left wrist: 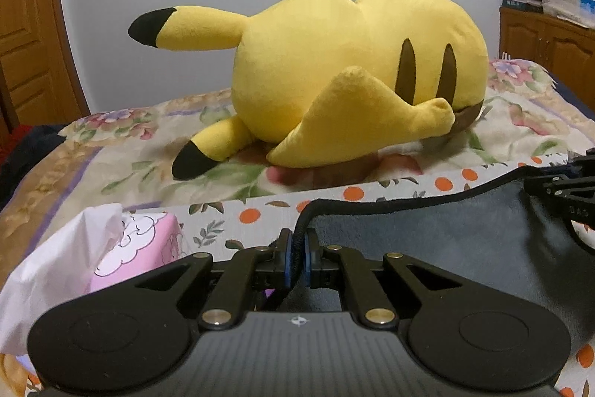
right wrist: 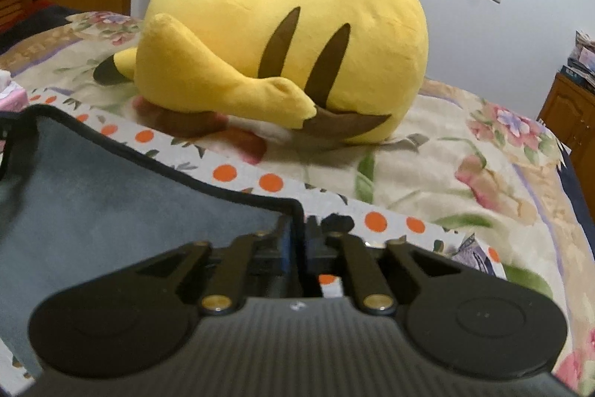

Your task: Fold towel

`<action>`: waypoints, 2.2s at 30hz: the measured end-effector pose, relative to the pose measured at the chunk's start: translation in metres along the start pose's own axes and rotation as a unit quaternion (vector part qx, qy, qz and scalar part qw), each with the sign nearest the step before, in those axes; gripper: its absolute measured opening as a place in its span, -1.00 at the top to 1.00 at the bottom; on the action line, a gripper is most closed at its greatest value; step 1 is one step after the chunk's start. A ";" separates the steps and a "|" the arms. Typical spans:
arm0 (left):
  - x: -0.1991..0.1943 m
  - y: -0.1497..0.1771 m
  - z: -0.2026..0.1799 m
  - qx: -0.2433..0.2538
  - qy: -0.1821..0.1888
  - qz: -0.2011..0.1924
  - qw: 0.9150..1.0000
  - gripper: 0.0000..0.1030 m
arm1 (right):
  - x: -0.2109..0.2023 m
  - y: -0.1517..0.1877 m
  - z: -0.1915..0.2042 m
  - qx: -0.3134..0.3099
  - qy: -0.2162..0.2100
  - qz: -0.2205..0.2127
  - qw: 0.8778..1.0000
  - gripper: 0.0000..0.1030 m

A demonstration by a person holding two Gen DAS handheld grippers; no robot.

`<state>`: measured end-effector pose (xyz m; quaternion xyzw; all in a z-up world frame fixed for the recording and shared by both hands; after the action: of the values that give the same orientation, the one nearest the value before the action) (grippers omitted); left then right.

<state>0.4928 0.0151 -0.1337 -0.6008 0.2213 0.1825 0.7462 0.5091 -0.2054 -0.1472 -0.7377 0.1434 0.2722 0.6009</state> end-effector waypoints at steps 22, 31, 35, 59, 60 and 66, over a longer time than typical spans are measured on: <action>-0.062 0.035 -0.023 0.000 0.035 0.022 0.999 -0.36 | -0.074 0.032 0.015 0.066 -0.051 -0.006 0.996 -0.06; -0.098 0.041 -0.029 0.009 0.036 0.017 0.999 -0.76 | -0.102 0.046 0.022 0.087 -0.054 -0.005 0.995 -0.60; -0.111 0.042 -0.033 0.015 0.034 0.015 0.999 -0.91 | -0.117 0.047 0.022 0.085 -0.048 -0.011 0.995 -0.87; -0.213 0.032 -0.034 0.027 0.034 0.000 0.999 -1.00 | -0.206 0.044 0.013 0.083 -0.031 -0.035 0.995 -1.00; -0.219 0.032 -0.034 0.027 0.036 0.001 0.999 -1.00 | -0.212 0.044 0.012 0.084 -0.031 -0.036 0.995 -1.00; -0.252 0.030 -0.031 0.024 0.036 -0.003 0.999 -1.00 | -0.243 0.045 0.006 0.087 -0.028 -0.037 0.995 -1.00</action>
<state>0.2622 -0.0108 -0.0253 -0.5898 0.2504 0.1530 0.7523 0.2867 -0.2385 -0.0447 -0.6792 0.1223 0.2570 0.6766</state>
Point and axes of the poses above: each gripper's, at about its wrist camera, not at the fingertips, and x roughly the way its jaws point, z to its left, y to its underside, the point moved 7 cm from there along x, roughly the way its jaws point, and after that the axes turned 3 degrees about x, right-handed, at the moved point
